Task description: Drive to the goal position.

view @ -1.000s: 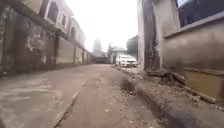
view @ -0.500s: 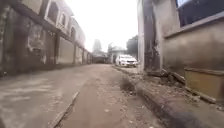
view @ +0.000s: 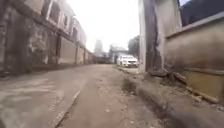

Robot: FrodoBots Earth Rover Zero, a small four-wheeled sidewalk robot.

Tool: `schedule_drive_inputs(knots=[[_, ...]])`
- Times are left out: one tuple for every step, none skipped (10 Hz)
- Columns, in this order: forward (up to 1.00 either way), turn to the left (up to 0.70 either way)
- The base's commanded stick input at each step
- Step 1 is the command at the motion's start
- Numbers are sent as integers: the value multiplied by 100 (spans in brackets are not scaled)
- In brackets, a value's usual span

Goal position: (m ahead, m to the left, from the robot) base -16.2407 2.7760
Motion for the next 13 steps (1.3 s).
schedule_drive_inputs(knots=[[0,45],[0,45],[0,45],[0,45],[0,45],[0,45],[0,45],[0,45],[0,45],[0,45],[0,45],[0,45],[0,45]])
